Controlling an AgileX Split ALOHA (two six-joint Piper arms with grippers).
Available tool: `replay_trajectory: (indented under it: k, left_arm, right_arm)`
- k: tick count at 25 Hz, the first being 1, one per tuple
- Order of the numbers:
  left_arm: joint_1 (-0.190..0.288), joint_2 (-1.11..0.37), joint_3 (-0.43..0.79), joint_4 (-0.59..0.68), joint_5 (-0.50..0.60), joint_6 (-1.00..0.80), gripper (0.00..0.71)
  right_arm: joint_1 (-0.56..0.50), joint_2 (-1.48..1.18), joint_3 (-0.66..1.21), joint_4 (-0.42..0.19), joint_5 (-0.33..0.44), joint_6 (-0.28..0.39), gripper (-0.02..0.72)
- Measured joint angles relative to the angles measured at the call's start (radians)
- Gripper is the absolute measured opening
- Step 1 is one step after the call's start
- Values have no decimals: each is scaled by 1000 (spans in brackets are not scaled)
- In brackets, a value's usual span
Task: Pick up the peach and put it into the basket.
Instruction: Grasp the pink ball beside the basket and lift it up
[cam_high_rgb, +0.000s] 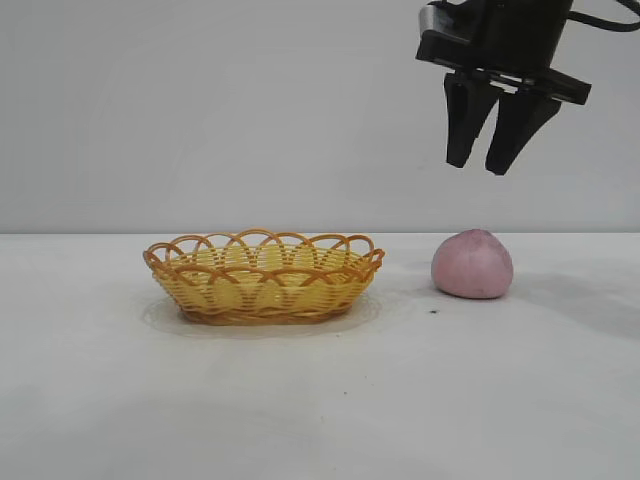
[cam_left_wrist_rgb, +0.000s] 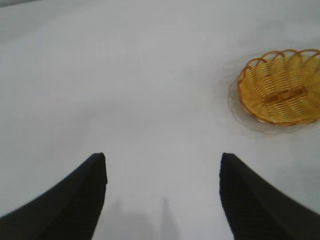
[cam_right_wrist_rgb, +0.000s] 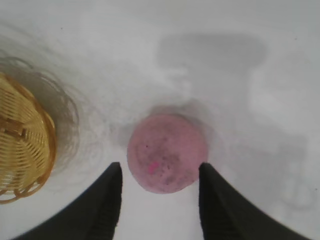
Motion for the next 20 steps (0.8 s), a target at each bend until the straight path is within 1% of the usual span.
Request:
replay_trajectory:
  k: [2,5,7,12,20]
  left_arm:
    - [0,-81,49,0,54,-18,421]
    - [0,-189,111,0,82,-40,421]
    - [0,-251,139,0,75,-51,421]
    - [0,-368,236,-2,1,-47,421]
    - [0,-469,240,-4,-19,0,421]
  right_arm:
    - [2,0,0,0,0,-2,303]
    - [2,0,0,-6,0,-2,303]
    - [2,0,0,-12,0,-2,303]
    - [2,0,-2,-17,0,-4,303]
    - [3,1,-2,-29,0,-4,303]
